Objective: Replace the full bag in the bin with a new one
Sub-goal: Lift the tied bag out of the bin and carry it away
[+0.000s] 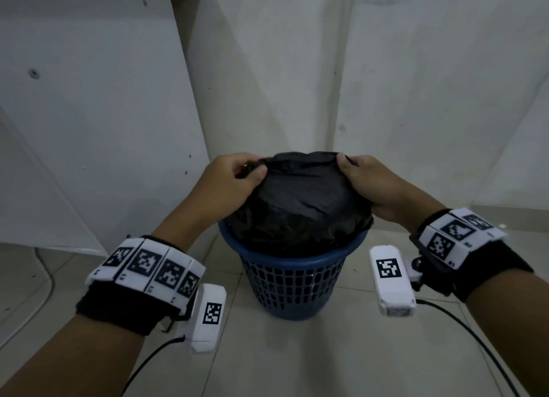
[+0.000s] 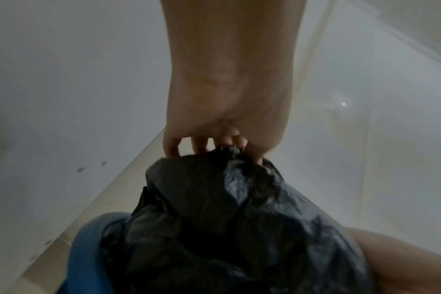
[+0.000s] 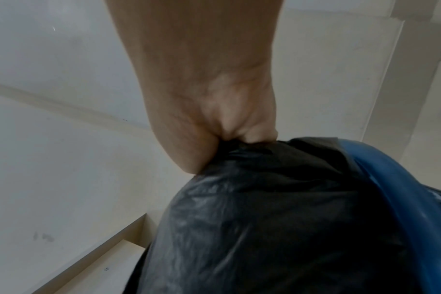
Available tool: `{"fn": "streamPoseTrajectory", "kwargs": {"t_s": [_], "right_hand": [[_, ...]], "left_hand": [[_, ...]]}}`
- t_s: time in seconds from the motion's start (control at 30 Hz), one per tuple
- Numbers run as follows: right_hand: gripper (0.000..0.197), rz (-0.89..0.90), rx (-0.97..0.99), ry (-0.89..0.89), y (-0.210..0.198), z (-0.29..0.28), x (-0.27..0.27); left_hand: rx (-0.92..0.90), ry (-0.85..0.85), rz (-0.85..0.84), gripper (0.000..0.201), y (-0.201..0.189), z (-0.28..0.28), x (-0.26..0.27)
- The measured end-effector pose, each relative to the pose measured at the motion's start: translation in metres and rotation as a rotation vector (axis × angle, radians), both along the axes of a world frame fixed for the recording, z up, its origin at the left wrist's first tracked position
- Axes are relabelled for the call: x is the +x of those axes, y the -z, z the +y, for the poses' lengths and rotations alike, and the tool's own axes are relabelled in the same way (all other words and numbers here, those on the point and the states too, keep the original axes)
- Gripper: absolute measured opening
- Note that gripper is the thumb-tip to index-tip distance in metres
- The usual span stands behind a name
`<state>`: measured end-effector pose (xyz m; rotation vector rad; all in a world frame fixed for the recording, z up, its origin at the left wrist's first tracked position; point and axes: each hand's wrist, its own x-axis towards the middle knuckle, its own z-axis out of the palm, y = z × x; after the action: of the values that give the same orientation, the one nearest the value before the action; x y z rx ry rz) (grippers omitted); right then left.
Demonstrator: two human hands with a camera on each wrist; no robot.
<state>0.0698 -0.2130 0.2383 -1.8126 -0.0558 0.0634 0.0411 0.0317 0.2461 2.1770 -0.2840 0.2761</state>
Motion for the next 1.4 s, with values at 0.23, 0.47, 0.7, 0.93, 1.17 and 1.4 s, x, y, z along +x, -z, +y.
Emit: {"fn": "streamPoseTrajectory", "kwargs": {"t_s": [0.23, 0.47, 0.7, 0.93, 1.17, 1.4], "right_hand": [[0.057, 0.011, -0.025, 0.006, -0.001, 0.005, 0.004], [0.051, 0.118, 0.039, -0.185, -0.002, 0.0, -0.005], [0.053, 0.07, -0.092, -0.216, -0.005, -0.007, -0.005], [0.066, 0.015, -0.348, -0.263, -0.003, -0.002, -0.003], [0.045, 0.158, -0.051, -0.398, -0.003, 0.004, -0.014], [0.034, 0.193, 0.014, -0.284, -0.009, 0.004, -0.013]], "left_hand": [[0.105, 0.039, -0.26, 0.047, -0.005, -0.023, -0.013], [0.287, 0.246, 0.09, 0.048, 0.005, -0.044, -0.018], [0.346, 0.348, 0.228, 0.046, 0.006, -0.059, -0.029], [0.32, 0.407, 0.24, 0.045, 0.002, -0.06, -0.035], [0.39, 0.393, 0.047, 0.043, 0.0, -0.051, -0.031], [0.391, 0.292, 0.064, 0.046, 0.008, -0.051, -0.029]]}}
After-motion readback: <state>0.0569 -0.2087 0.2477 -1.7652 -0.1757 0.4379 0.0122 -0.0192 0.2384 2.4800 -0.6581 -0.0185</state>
